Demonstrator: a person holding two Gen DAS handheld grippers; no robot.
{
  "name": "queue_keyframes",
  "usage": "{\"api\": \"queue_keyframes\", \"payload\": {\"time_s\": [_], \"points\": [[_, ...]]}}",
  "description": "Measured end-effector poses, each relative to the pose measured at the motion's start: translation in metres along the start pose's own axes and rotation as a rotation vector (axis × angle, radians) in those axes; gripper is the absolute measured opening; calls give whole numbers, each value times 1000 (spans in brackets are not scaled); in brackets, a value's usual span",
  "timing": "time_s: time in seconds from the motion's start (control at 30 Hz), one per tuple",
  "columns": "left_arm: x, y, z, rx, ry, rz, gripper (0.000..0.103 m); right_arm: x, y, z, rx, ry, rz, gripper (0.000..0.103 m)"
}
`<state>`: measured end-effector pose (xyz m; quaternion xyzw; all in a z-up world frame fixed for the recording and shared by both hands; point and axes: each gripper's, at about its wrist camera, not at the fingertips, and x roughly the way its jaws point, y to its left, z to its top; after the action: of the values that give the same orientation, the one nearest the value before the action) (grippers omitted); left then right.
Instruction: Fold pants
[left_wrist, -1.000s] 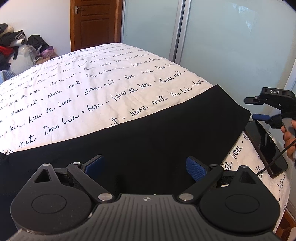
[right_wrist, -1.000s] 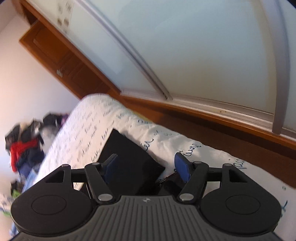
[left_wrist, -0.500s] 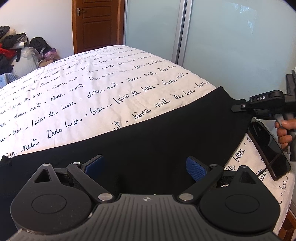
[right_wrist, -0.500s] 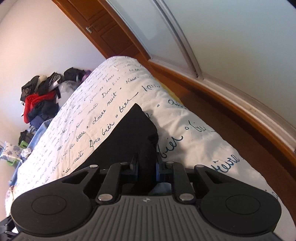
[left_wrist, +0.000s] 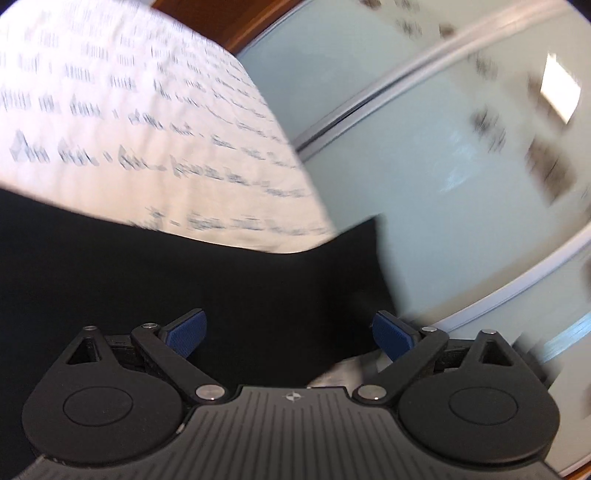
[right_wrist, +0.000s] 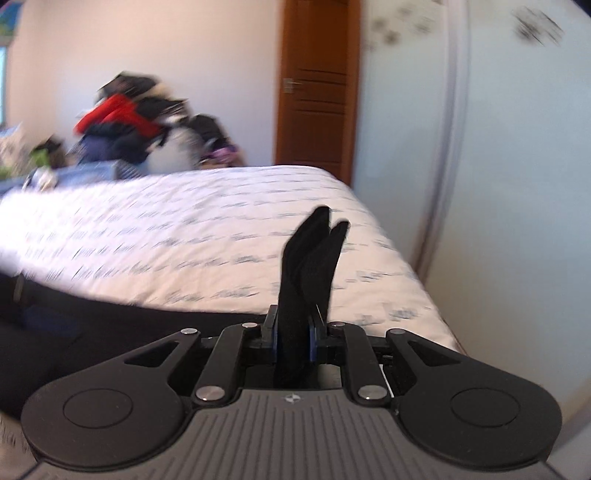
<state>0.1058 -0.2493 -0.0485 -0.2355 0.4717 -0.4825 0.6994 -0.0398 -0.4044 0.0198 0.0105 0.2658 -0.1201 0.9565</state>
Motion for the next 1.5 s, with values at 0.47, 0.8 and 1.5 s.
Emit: {"api": "queue_keyframes", "payload": {"time_s": [0.47,0.8,1.5], "points": [[15,45,10,-308,8,-85,67,-21,125,-29,-323,-36,165,15],[23,69,7,-329,55,-14,16,-18,160,-48,-517,-10,27,41],[25,54,4,-209,12,24,8,-17,179,-76,-615,21,-68,52]]}}
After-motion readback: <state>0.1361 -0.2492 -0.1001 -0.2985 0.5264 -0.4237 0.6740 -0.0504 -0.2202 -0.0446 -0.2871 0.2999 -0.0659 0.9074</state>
